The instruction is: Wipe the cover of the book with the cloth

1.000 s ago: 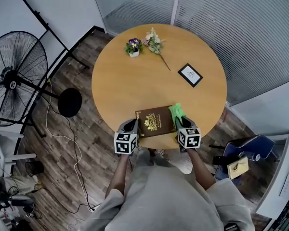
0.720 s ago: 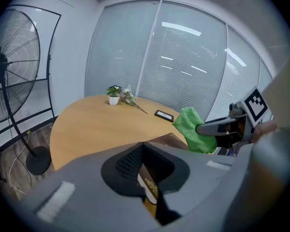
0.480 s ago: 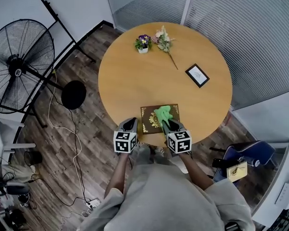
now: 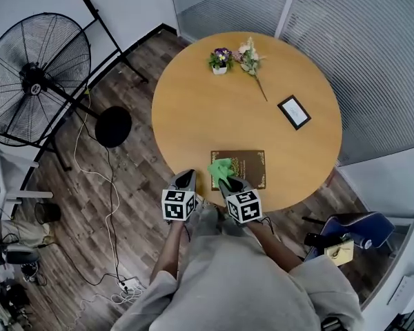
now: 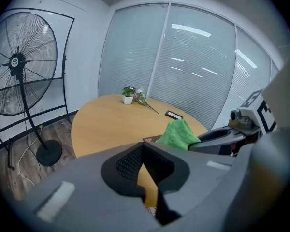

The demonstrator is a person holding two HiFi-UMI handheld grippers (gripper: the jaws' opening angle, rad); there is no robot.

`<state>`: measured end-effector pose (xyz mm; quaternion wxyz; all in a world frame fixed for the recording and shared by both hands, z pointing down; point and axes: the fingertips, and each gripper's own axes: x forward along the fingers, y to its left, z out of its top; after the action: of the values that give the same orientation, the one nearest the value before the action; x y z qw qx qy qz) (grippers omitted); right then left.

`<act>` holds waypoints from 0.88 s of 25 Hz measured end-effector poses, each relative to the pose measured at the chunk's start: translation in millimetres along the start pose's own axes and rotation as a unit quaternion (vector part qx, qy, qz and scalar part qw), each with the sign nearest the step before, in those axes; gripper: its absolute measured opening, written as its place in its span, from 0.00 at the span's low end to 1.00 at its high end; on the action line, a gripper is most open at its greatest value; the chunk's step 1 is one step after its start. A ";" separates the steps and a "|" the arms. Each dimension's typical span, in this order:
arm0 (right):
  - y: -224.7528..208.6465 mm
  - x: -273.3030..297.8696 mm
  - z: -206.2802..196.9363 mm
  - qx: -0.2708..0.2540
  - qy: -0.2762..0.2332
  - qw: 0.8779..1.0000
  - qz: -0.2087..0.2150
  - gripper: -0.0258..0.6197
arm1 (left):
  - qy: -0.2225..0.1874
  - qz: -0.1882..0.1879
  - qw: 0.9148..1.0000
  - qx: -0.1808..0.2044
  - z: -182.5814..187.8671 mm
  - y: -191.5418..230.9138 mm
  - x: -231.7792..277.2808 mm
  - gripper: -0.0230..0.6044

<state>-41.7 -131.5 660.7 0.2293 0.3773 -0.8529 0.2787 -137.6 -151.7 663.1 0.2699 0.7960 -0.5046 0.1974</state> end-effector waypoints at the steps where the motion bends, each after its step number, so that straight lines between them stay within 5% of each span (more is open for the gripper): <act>1: 3.4 4.0 -2.4 0.000 0.004 1.000 0.004 0.15 | 0.000 0.003 1.000 -0.002 -1.2 2.9 -1.8 0.05; 22: 5.1 49.9 -48.9 0.019 0.066 0.998 0.014 0.15 | 0.006 0.027 0.999 -0.016 -8.0 27.8 -11.8 0.05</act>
<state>-67.3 -122.6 725.4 0.2740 0.3500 -0.8359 0.3222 -168.1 -148.1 668.8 0.2802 0.7764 -0.5273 0.2015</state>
